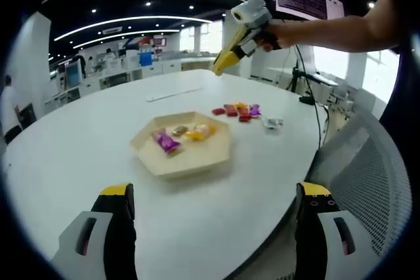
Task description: Place the target food into the container with the food tongs after gripping and lifting it, then release it inside without dropping or visibly crushing the food.
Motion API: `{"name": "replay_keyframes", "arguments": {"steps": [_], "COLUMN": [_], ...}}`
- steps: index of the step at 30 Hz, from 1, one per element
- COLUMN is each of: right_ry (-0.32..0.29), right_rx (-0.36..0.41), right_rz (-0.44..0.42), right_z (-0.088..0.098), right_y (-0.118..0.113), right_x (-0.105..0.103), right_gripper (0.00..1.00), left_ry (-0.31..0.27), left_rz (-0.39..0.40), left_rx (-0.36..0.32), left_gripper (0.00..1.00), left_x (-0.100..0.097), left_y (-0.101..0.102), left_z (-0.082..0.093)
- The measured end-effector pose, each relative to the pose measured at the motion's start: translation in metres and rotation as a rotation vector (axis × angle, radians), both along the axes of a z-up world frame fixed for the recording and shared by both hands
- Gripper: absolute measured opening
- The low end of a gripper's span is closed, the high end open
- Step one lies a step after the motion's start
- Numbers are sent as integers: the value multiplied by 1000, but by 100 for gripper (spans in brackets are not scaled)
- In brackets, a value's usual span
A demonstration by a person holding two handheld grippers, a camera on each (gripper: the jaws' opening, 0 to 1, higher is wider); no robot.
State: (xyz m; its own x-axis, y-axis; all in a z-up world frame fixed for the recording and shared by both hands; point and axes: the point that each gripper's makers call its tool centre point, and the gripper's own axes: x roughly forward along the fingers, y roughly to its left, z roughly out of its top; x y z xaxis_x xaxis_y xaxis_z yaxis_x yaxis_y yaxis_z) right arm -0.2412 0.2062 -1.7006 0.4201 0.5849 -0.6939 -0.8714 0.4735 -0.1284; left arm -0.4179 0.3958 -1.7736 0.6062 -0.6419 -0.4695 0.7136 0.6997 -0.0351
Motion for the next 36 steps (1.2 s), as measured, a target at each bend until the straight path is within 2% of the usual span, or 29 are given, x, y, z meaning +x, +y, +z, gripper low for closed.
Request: {"name": "replay_keyframes", "arguments": {"steps": [11, 36], "right_ry": [6, -9], "right_rx": [-10, -12], "right_rz": [-29, -24], "right_z": [-7, -20], "right_y": [-28, -45], "right_x": [4, 15], "right_gripper": [25, 25], "left_ry": [2, 9], "left_rz": [4, 5], "left_rx": [0, 15], "left_gripper": [99, 98], "left_x": [0, 0], "left_y": [0, 2], "left_z": [0, -3]}}
